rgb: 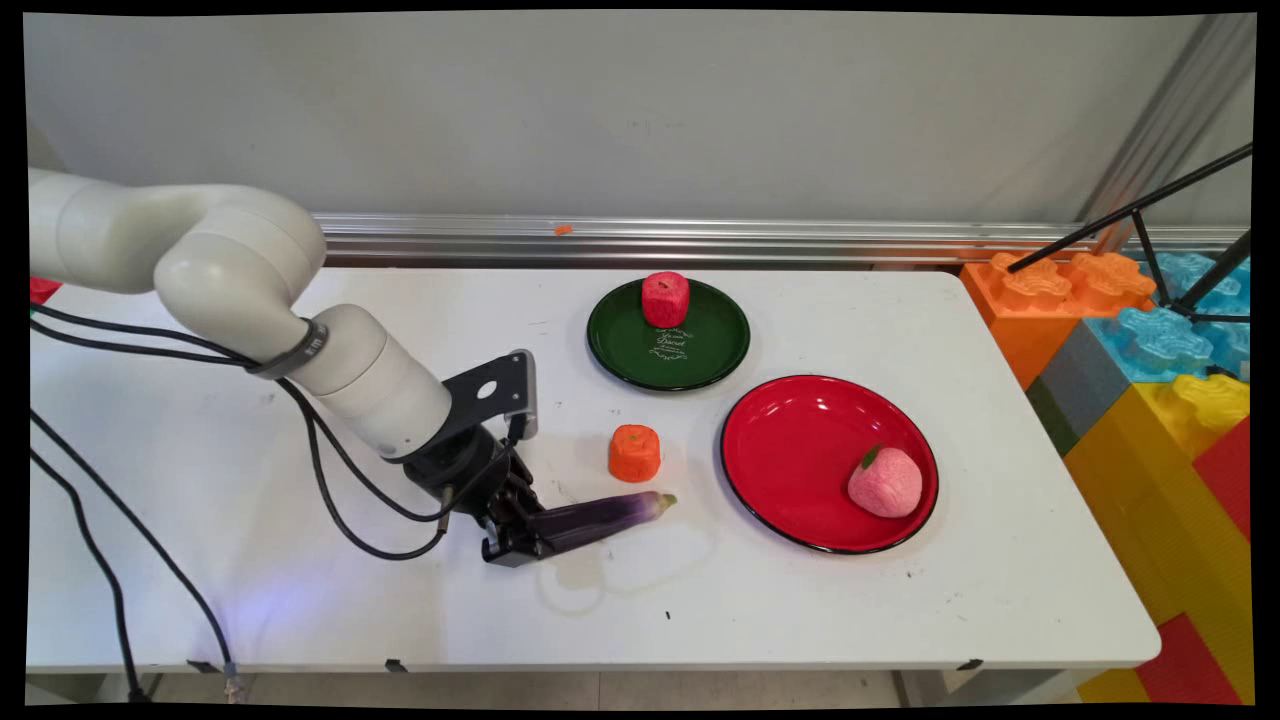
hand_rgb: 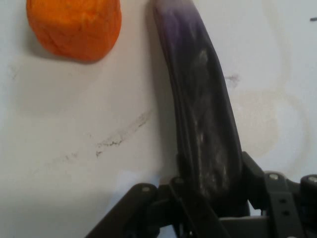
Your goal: Place the picked object on the table
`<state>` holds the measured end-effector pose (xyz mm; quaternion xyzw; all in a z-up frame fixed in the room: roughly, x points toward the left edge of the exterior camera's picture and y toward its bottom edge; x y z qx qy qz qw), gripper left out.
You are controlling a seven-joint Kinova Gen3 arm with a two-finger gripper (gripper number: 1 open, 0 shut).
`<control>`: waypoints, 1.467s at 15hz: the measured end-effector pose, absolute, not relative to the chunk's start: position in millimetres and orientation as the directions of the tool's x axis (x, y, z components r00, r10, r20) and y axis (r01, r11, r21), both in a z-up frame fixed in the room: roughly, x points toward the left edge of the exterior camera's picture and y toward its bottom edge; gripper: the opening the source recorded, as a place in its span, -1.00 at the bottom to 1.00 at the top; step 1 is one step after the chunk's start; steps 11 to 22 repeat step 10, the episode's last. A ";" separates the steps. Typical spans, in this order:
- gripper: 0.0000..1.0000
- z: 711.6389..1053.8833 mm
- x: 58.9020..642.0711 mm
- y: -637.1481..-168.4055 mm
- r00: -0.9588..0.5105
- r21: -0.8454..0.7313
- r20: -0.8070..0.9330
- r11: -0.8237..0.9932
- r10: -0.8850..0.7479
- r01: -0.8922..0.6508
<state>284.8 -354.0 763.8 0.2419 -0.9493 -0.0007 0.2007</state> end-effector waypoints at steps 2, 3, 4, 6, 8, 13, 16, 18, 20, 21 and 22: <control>-1.00 763.2 284.7 -354.2 -0.803 0.096 0.382 0.884 -0.458 -0.458; -1.00 763.0 284.5 -354.2 -0.803 0.095 0.383 0.884 -0.457 -0.458; -1.00 762.9 284.3 -354.1 -0.803 0.094 0.384 0.885 -0.455 -0.457; 1.00 763.4 283.6 -354.1 -0.806 0.092 0.386 0.888 -0.448 -0.450; 1.00 763.7 283.4 -353.6 -0.810 0.090 0.386 0.892 -0.441 -0.443; 1.00 764.0 283.2 -353.4 -0.813 0.088 0.386 0.894 -0.436 -0.439; 1.00 764.0 283.2 -353.4 -0.813 0.088 0.386 0.894 -0.436 -0.439; 1.00 764.0 283.2 -353.4 -0.813 0.088 0.386 0.894 -0.436 -0.439; 1.00 764.0 283.2 -353.4 -0.813 0.088 0.386 0.894 -0.436 -0.439; 1.00 764.0 283.2 -353.4 -0.813 0.088 0.386 0.894 -0.436 -0.439; 1.00 764.0 283.2 -353.4 -0.813 0.088 0.386 0.894 -0.436 -0.439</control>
